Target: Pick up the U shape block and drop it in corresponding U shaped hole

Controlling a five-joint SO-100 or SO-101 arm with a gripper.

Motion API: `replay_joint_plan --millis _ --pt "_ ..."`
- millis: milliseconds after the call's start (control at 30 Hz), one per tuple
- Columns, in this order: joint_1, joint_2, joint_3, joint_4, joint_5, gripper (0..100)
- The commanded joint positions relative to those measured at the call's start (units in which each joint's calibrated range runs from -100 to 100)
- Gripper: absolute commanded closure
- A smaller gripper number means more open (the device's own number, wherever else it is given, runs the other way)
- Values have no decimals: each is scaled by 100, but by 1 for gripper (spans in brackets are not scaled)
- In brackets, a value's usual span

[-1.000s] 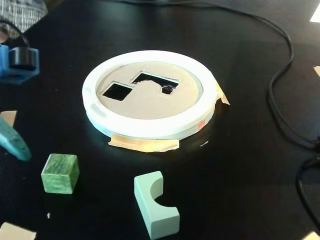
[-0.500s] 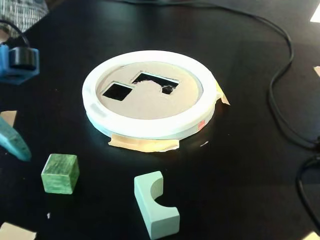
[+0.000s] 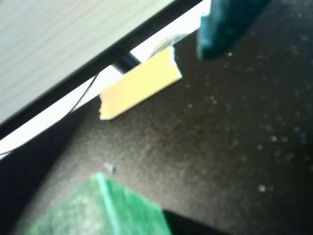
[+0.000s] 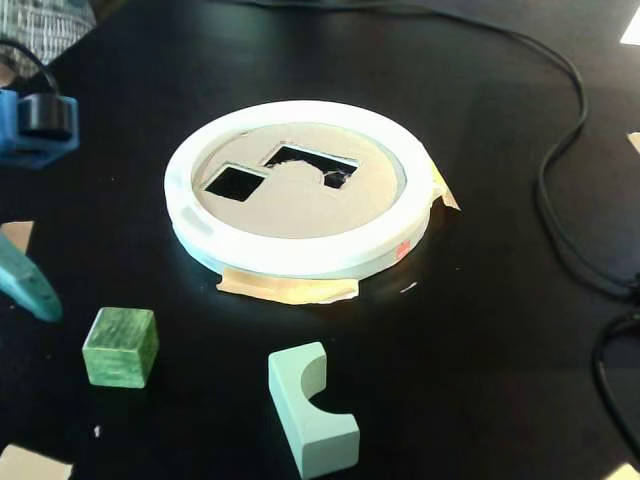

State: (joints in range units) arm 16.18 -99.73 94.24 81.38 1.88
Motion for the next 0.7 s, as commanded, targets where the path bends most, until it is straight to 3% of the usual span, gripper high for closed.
replay_joint_plan --millis 0,200,467,667 --pt "55 -27 -289 -125 -44 9" --pt "-108 -27 -681 -566 -44 9" --pt "-133 -27 -763 -2272 -176 10" --pt "-183 -27 -1455 -2593 -400 10"
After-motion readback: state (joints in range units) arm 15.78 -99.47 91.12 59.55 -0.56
